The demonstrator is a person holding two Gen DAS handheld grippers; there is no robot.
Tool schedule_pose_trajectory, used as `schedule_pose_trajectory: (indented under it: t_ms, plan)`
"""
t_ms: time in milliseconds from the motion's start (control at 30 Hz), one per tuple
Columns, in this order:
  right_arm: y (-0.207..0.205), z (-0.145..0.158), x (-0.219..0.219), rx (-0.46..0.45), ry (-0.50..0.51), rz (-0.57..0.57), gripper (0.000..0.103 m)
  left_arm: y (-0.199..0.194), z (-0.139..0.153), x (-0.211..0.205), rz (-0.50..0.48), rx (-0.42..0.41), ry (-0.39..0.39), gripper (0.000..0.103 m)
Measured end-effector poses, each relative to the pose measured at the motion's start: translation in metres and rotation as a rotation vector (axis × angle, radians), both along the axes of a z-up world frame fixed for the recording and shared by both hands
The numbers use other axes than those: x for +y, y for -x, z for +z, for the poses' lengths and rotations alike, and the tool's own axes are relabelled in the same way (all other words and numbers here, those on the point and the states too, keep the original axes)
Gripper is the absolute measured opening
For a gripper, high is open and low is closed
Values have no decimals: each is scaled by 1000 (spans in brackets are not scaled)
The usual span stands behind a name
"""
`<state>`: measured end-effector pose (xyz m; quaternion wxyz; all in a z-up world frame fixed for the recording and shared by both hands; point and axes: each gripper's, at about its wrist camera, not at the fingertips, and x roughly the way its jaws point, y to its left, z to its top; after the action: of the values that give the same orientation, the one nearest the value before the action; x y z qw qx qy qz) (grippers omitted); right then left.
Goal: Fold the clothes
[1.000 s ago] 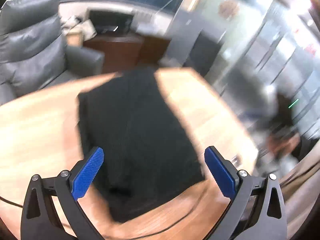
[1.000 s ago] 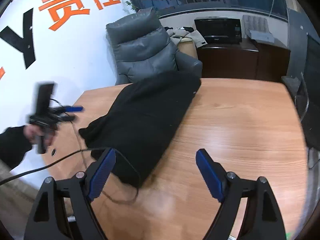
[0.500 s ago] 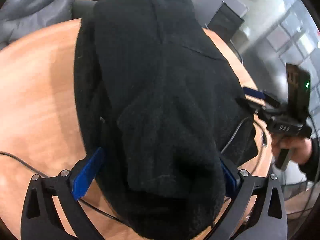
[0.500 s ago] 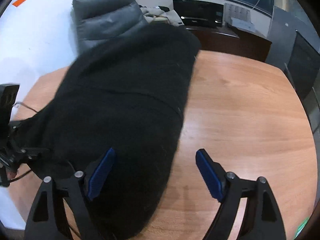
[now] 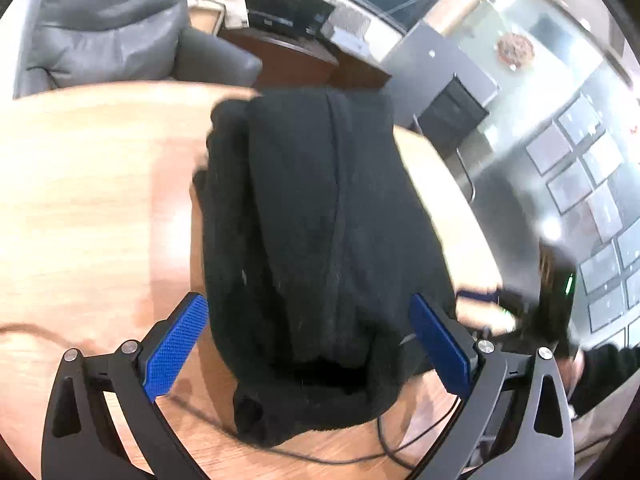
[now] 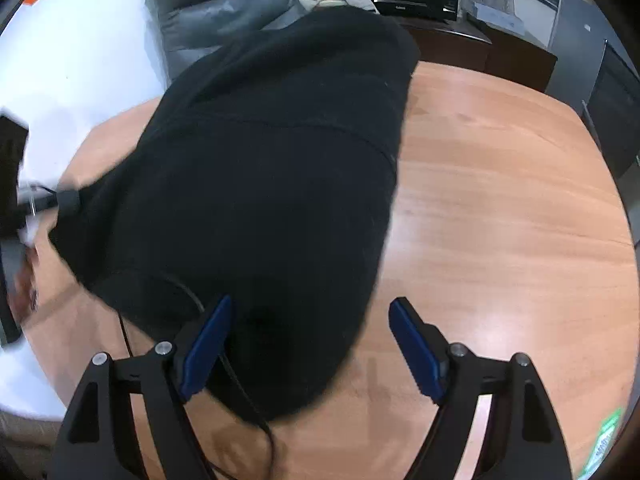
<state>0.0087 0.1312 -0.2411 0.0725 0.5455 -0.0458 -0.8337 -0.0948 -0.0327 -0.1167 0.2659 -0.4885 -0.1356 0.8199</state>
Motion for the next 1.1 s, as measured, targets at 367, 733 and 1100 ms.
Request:
schedule_pose_trajectory:
  t_ms: [367,733,1100]
  plan:
    - [-98,18,61,-279,-58,116,79,14,-50,41,104,-103,165,103]
    - [-63,72,126,32,342,-8,80,15,-39,32,118,-146,116,103]
    - [37,-40,85,-146,704,30,78,43,-77,19,3,-348,-85,103]
